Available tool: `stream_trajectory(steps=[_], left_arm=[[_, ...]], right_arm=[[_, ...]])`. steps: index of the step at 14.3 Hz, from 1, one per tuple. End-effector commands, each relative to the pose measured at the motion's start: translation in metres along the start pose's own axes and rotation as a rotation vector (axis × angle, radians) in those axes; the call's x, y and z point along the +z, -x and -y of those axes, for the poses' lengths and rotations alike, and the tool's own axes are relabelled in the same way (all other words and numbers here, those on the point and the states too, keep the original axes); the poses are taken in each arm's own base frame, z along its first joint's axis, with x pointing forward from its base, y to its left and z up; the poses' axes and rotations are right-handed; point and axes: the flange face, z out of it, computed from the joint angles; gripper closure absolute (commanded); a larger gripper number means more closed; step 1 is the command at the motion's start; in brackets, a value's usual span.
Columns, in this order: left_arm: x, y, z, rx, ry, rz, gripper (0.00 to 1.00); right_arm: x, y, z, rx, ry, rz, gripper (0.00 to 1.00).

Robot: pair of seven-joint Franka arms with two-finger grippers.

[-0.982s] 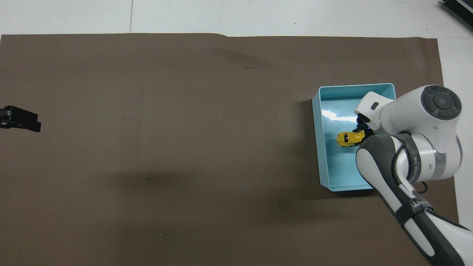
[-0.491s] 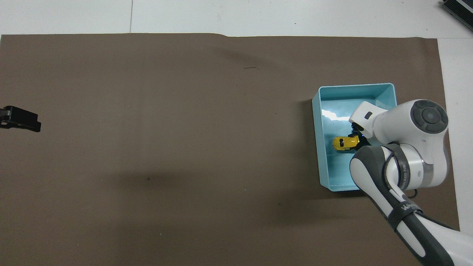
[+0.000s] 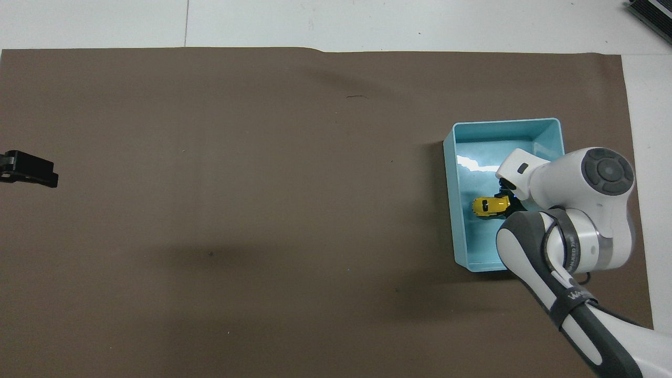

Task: Wind up and store yellow beetle car
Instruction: 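Lower the yellow car onto the bin floor with the right gripper, then open the right gripper and lift it off the car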

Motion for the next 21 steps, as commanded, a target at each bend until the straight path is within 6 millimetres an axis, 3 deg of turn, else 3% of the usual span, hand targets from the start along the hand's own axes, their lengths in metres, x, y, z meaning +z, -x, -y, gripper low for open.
stream_trajectory(steps=[1, 3, 4, 5, 6, 7, 12, 17, 21], left_arm=[[-0.006, 0.005, 0.004, -0.009, -0.020, 0.003, 0.00], [-0.006, 0.005, 0.004, -0.009, -0.019, 0.003, 0.00], [-0.006, 0.005, 0.003, -0.008, -0.019, 0.003, 0.00], [-0.006, 0.005, 0.004, -0.009, -0.020, 0.003, 0.00], [-0.006, 0.005, 0.004, -0.009, -0.020, 0.003, 0.00], [-0.006, 0.005, 0.004, -0.009, -0.020, 0.003, 0.00], [-0.006, 0.005, 0.004, -0.009, -0.020, 0.003, 0.00], [-0.006, 0.005, 0.004, -0.009, -0.019, 0.003, 0.00], [-0.006, 0.005, 0.004, -0.009, -0.020, 0.003, 0.00]], right_arm=[[-0.004, 0.006, 0.009, -0.025, 0.019, 0.011, 1.00], [-0.004, 0.005, 0.009, -0.021, 0.017, 0.009, 1.00], [-0.004, 0.005, 0.009, -0.022, 0.017, 0.011, 0.86], [-0.005, 0.005, 0.008, -0.019, 0.019, 0.010, 0.61], [-0.004, 0.006, 0.009, -0.005, 0.016, 0.009, 0.20], [-0.003, 0.007, 0.009, 0.015, 0.005, 0.009, 0.00], [-0.015, -0.002, 0.001, 0.108, 0.020, 0.009, 0.00], [-0.087, -0.001, -0.027, 0.205, 0.009, 0.001, 0.00], [-0.124, 0.003, -0.037, 0.302, 0.034, -0.006, 0.00]])
